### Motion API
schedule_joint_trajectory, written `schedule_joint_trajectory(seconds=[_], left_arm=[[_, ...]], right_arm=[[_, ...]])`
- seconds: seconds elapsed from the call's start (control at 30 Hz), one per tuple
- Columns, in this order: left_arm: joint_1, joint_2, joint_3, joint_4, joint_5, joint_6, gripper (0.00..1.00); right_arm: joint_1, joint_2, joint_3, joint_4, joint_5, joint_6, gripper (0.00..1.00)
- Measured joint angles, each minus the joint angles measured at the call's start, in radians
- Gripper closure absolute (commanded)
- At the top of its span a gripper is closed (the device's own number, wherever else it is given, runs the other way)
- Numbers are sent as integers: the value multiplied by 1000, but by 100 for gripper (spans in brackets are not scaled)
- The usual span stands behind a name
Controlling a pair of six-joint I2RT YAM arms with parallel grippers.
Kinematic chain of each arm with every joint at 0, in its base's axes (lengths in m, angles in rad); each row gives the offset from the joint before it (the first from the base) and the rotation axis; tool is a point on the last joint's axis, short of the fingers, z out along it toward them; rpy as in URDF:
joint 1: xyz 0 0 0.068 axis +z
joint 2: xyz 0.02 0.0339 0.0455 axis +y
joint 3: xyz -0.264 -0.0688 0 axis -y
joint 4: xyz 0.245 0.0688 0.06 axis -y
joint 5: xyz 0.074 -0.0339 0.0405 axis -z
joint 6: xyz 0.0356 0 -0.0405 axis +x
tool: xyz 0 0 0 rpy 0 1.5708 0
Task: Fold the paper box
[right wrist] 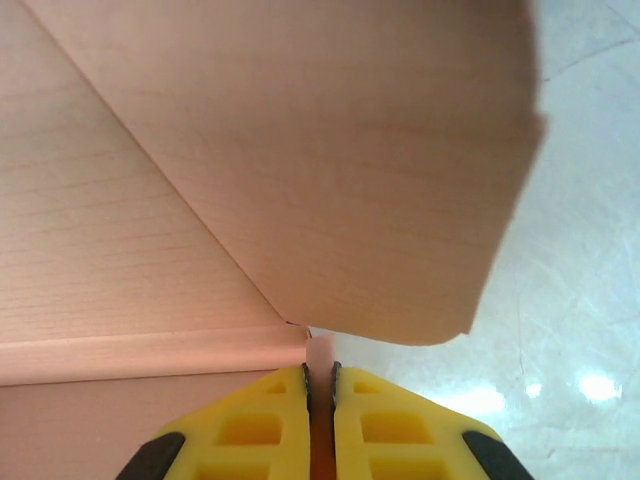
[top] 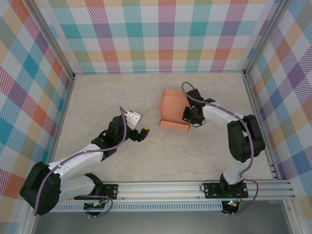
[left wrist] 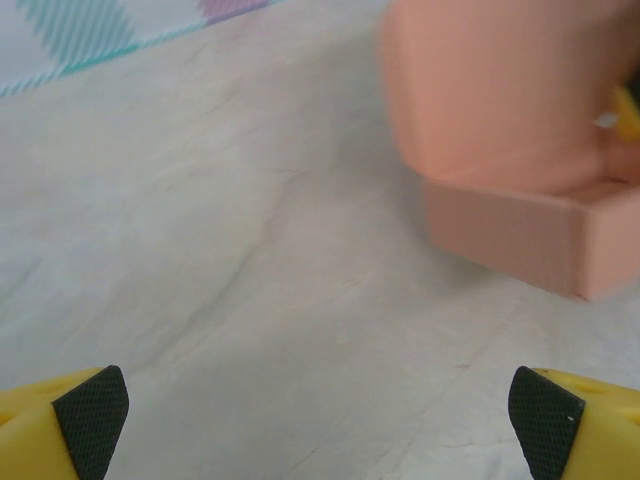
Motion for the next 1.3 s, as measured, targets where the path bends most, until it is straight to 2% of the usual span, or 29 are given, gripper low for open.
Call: schedule_joint_trajectory(seconds=[0.07,0.17,0.23,0.4,0.53,0.67,0.8,0.93,1.07,1.17,1.3], left_arm=[[16,8,-1,3,-53,-114,0],[33,32,0,8,-75,-225,0],[39,61,0,15,-71,-275,1],[39,134,16,30,-40,-341,2],[39,172,42,38,-17,-355,3],[39,208,76,59,20,-356,4],[39,240,79,97,113,-341,9],[39,265,63,142,203,-274,9],[39,278,53,158,284,-217,10],[39,291,51,160,348,-189,9],[39,311,50,169,394,-169,9]], right_arm=[[12,-21,-51,52,16,-43,74],[21,-51,-104,117,29,-105,62],[23,-87,-129,151,29,-130,60],[23,-249,-184,232,14,-153,53],[23,-397,-228,260,29,-164,44],[11,-537,-309,288,82,-182,44],[-106,-616,-412,347,39,-260,49],[-227,-454,-369,323,-104,-381,52],[-242,-273,-263,244,-225,-500,53],[-220,-251,-252,203,-238,-613,55],[-195,-277,-314,260,-227,-766,61]])
